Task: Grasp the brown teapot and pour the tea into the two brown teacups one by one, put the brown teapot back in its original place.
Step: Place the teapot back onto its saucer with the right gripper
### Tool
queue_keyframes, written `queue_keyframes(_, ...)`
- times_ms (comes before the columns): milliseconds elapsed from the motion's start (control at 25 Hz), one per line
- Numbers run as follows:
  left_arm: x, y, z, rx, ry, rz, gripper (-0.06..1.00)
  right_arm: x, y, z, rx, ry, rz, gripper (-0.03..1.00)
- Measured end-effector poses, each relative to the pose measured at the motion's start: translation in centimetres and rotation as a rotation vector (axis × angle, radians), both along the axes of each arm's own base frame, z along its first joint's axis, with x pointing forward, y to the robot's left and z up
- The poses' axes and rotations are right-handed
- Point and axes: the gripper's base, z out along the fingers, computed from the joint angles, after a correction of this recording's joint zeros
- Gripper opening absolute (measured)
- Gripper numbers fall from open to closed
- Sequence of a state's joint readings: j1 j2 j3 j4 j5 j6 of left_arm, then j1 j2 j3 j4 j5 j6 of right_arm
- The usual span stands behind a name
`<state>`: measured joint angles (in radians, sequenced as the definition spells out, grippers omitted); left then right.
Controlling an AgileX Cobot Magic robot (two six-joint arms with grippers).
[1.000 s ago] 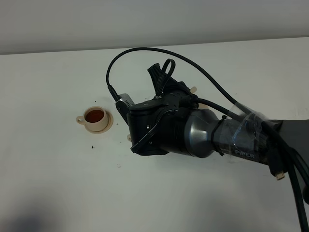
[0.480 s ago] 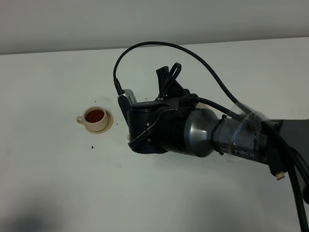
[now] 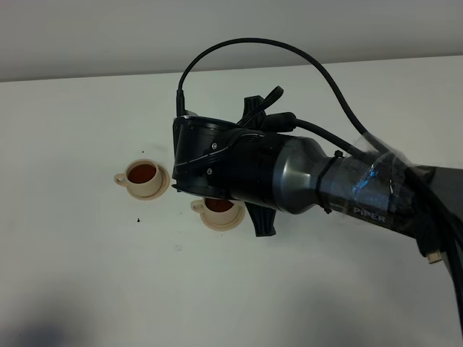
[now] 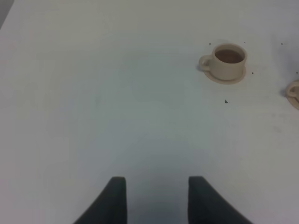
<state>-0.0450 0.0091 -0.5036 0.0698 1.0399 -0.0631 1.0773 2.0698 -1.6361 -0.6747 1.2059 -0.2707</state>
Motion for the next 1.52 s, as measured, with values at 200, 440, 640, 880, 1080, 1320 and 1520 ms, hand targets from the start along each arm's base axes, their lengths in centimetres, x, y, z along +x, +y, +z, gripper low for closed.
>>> queue_keyframes(200, 0.0, 0.0, 0.0, 0.000, 0.000, 0.000, 0.36, -0.4, -0.8, 1.3, 0.149, 0.117, -0.128, 0.13)
queue_keyframes(440, 0.0, 0.0, 0.0, 0.001, 0.000, 0.000, 0.36, -0.4, -1.5, 1.4, 0.258, 0.266, -0.262, 0.13)
queue_keyframes(640, 0.0, 0.0, 0.0, 0.000, 0.000, 0.001, 0.36, -0.7, -1.6, 1.0, 0.292, 0.341, -0.307, 0.13)
queue_keyframes(880, 0.0, 0.0, 0.0, 0.000, 0.000, 0.001, 0.36, -1.5, -3.3, -0.8, 0.271, 0.379, -0.345, 0.13)
queue_keyframes(1080, 0.0, 0.0, 0.0, 0.000, 0.000, 0.001, 0.36, -0.7, -3.9, -1.1, 0.299, 0.345, -0.349, 0.13)
queue_keyframes(1320, 0.0, 0.0, 0.0, 0.000, 0.000, 0.001, 0.36, 3.1, -6.0, -0.5, 0.394, 0.269, -0.380, 0.13)
queue_keyframes(1520, 0.0, 0.0, 0.0, 0.000, 0.000, 0.001, 0.36, 6.6, -8.6, -0.2, 0.487, 0.208, -0.423, 0.13)
